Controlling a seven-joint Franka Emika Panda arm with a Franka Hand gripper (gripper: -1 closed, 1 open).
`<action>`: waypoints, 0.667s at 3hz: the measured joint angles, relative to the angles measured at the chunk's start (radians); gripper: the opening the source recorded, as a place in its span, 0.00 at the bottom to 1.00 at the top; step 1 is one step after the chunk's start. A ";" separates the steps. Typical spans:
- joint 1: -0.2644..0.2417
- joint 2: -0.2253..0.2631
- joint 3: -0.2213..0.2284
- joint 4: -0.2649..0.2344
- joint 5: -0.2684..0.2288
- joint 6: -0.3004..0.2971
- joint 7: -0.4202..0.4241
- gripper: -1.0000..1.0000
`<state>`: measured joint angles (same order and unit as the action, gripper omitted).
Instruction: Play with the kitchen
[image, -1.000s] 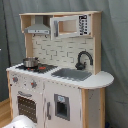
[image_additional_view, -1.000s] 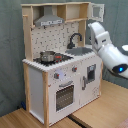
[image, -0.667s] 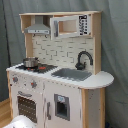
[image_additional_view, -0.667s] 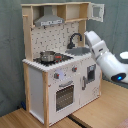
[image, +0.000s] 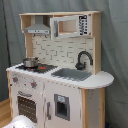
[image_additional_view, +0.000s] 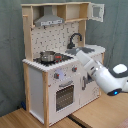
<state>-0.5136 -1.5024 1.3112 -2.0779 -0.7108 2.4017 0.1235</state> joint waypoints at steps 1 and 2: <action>0.001 0.005 0.060 -0.012 -0.012 0.017 -0.087 1.00; 0.011 0.005 0.093 -0.060 -0.012 0.060 -0.181 1.00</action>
<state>-0.5027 -1.4969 1.4045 -2.1376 -0.7231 2.4620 -0.0573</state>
